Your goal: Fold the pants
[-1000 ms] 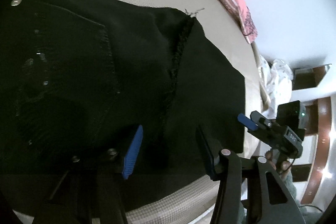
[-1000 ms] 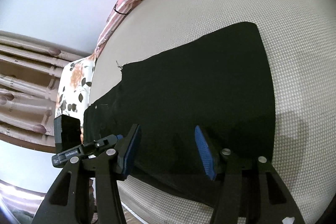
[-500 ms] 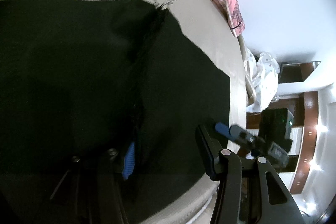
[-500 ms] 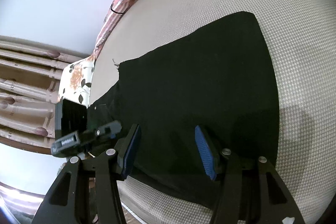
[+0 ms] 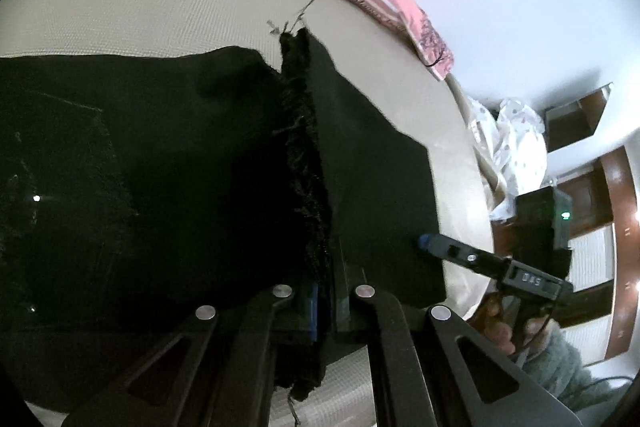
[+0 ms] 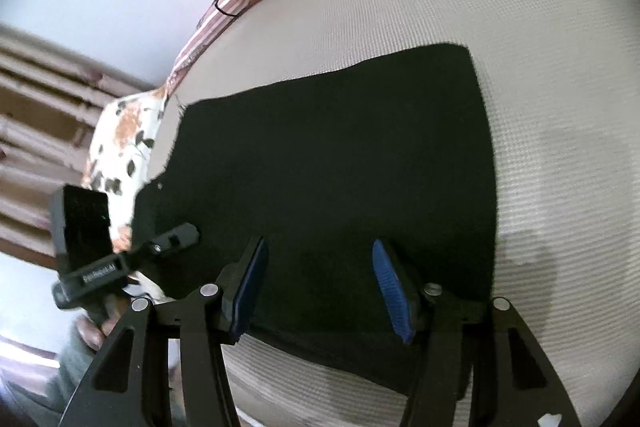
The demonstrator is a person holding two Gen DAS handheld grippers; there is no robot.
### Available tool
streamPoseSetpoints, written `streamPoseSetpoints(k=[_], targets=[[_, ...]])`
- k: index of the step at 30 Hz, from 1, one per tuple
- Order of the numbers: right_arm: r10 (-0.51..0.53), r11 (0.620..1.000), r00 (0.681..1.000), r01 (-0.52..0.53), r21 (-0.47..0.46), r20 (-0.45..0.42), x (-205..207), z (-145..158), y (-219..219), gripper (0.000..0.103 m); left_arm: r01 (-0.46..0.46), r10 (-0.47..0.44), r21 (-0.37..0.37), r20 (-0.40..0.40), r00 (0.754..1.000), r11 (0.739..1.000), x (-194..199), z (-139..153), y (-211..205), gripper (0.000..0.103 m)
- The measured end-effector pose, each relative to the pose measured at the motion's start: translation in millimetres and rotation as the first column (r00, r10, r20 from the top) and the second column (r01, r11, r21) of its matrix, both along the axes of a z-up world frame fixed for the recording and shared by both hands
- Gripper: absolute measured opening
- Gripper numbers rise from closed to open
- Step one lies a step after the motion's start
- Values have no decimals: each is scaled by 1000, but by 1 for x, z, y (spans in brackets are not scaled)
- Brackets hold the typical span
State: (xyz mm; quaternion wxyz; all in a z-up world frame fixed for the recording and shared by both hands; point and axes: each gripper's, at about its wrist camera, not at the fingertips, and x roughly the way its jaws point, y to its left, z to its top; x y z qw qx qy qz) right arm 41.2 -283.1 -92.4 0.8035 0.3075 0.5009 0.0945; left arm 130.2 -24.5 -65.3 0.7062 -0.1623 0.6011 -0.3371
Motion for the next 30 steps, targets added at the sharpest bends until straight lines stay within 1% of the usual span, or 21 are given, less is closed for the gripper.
streamPoseSetpoints(k=[1, 2, 3, 4, 6, 8, 13, 14, 15, 16, 17, 18, 19, 21, 23, 24, 26, 27, 29, 30], targets=[[5, 1000, 1000, -5, -21, 3, 0, 0, 1, 53, -9, 10, 16, -16, 1000, 1000, 2, -6, 2, 3], [13, 999, 1000, -13, -37, 3, 0, 0, 2, 53, -24, 25, 32, -49, 999, 999, 4, -17, 5, 3], [18, 999, 1000, -18, -41, 0, -1, -1, 3, 53, -31, 34, 40, -69, 997, 999, 6, -24, 7, 3], [22, 999, 1000, -22, -44, -3, -1, -2, 4, 53, -31, 35, 52, -72, 997, 998, 6, -32, 8, 3], [28, 998, 1000, -29, -62, -10, -1, -6, 5, 51, -25, 28, 49, -51, 998, 998, 4, -34, 7, 3], [37, 996, 999, -39, -75, -20, 0, -12, 6, 51, -9, 12, 63, -41, 999, 998, 4, -32, 6, 4], [55, 993, 998, -56, -99, -17, 0, -12, 7, 52, 14, -15, 152, 1, 1000, 988, 1, -20, 0, 10], [54, 993, 998, -55, -103, -14, 0, -10, 7, 52, 18, -24, 190, 30, 999, 982, 0, -14, -3, 11], [52, 993, 999, -52, -109, -6, 0, -9, 6, 52, 19, -33, 219, 58, 998, 976, -2, -10, -4, 15], [48, 991, 999, -47, -124, 7, 1, -6, 5, 52, 15, -41, 253, 100, 994, 967, -4, -4, -6, 24], [41, 986, 999, -37, -160, 25, 3, -2, 4, 52, 0, -49, 287, 163, 985, 958, -6, 4, -8, 33], [38, 982, 999, -30, -189, 37, 5, 1, 4, 52, -21, -46, 304, 213, 976, 952, -8, 10, -6, 37], [37, 977, 998, -26, -211, 49, 6, 3, 3, 51, -53, -35, 321, 262, 964, 945, -9, 17, -6, 44], [30, 965, 997, -8, -263, 78, 14, 9, 0, 51, -119, -24, 351, 378, 926, 929, -10, 31, -10, 50], [26, 942, 995, 8, -336, 97, 25, 14, -3, 48, -140, -43, 363, 451, 891, 921, -5, 39, -21, 52], [28, 932, 994, 10, -361, 102, 28, 15, -3, 48, -133, -57, 371, 459, 887, 919, -2, 40, -27, 52], [39, 906, 993, 10, -423, 108, 41, 17, -4, 41, -100, -96, 380, 464, 881, 919, 7, 38, -44, 52], [40, 899, 994, 11, -438, 106, 46, 18, -4, 40, -85, -110, 379, 465, 878, 922, 12, 36, -51, 52], [48, 887, 993, 9, -462, 112, 55, 17, -5, 38, -54, -134, 379, 451, 882, 924, 23, 29, -63, 52], [49, 879, 993, 10, -476, 111, 57, 17, -5, 36, -37, -141, 376, 436, 889, 926, 29, 24, -70, 52]])
